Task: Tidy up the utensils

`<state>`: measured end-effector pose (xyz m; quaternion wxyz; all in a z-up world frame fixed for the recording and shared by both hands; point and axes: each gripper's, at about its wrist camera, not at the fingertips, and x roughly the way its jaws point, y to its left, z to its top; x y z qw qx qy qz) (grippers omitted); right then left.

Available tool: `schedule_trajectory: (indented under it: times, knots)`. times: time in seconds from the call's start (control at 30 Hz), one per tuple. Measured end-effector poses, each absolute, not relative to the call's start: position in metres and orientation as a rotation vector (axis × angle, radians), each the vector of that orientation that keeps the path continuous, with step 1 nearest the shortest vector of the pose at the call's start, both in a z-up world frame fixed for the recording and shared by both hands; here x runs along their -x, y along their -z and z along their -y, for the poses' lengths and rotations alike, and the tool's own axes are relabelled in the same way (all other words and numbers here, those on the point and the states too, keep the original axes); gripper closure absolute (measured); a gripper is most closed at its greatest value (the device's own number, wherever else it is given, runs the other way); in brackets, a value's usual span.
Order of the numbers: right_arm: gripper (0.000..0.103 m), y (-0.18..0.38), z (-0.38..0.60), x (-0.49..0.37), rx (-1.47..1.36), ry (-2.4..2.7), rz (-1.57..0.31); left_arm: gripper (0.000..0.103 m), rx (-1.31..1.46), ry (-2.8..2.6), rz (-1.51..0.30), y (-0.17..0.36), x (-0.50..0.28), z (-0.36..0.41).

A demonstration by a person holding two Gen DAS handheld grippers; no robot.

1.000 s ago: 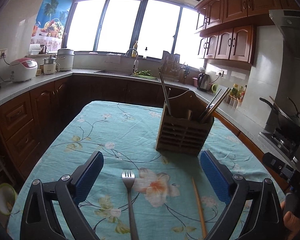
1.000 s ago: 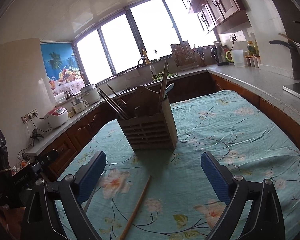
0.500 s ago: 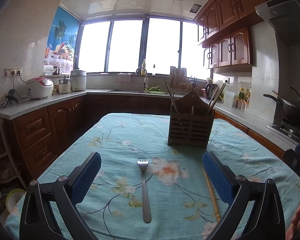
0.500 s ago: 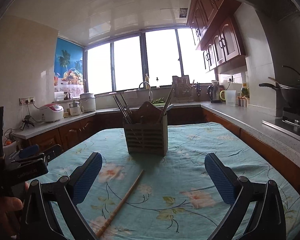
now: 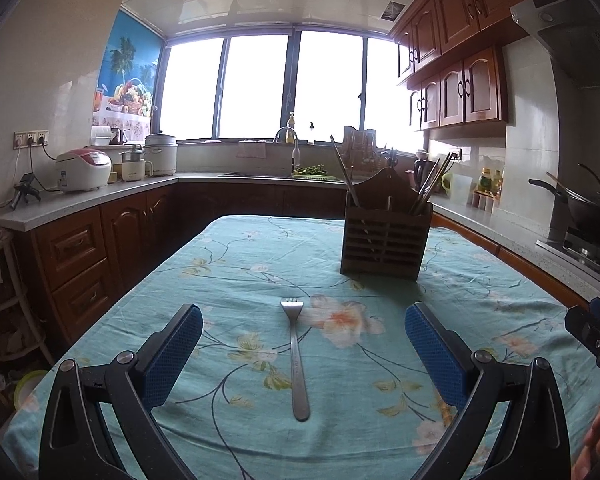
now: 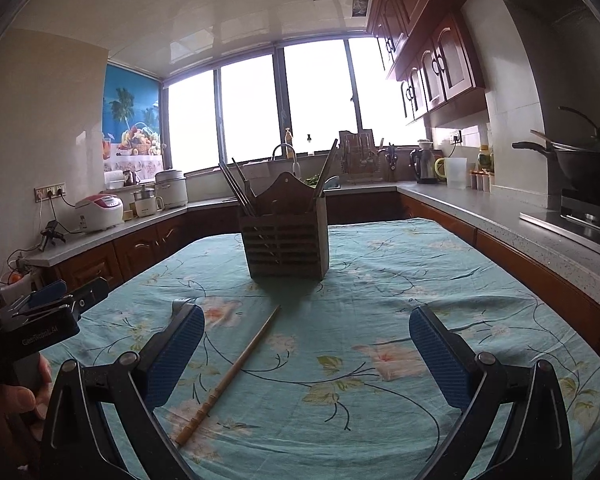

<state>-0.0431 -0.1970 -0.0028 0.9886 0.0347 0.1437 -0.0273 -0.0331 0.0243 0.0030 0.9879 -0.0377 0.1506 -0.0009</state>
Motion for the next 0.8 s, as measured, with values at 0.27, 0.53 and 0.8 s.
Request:
schedule_trajectory:
  times: [0.27,0.53,0.8]
  knots:
    - [0.0,0.006,0.208,0.051,-0.112,0.073,-0.287,0.001,0.052,0.014,-0.296,-0.003,0.039,-0.016]
    - [0.0,0.005,0.21,0.053,-0.117,0.083,-0.281,0.001,0.039,0.007,-0.298,-0.001,0.043,-0.011]
    - [0.0,0.001,0.206,0.056,-0.098,0.086,-0.257,0.001,0.036,-0.005,-0.302,-0.001,0.043,-0.009]
